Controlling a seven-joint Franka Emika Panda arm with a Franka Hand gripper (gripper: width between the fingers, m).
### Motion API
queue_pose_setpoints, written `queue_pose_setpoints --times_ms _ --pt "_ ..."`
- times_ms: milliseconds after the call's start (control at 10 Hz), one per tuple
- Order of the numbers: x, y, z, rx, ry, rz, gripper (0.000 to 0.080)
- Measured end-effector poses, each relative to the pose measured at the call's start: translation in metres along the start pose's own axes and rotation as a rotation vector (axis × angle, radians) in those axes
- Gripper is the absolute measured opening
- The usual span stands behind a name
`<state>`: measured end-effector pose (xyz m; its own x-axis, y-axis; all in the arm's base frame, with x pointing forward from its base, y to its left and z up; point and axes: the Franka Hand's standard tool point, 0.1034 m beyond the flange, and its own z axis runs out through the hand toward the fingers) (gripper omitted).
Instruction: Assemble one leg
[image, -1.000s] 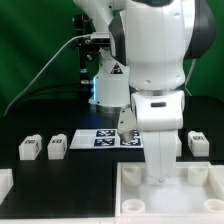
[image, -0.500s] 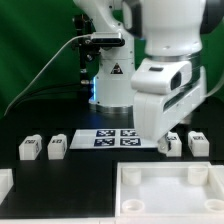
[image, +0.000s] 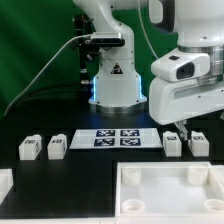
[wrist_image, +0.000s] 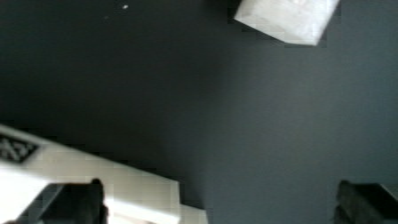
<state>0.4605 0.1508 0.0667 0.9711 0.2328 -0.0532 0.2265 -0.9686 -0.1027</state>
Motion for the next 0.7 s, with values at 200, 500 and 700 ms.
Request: queue_pose_setpoints --times_ms 200,500,700 --pt "-0.007 -0.006 0.01 0.019 -0.031 0.123 0.0649" --pt "-0.015 -0.002 0.014 0.036 -0.103 0.164 0.0649" --pt "-0.019 -0.005 0.013 0.055 -0.332 0.162 0.0649"
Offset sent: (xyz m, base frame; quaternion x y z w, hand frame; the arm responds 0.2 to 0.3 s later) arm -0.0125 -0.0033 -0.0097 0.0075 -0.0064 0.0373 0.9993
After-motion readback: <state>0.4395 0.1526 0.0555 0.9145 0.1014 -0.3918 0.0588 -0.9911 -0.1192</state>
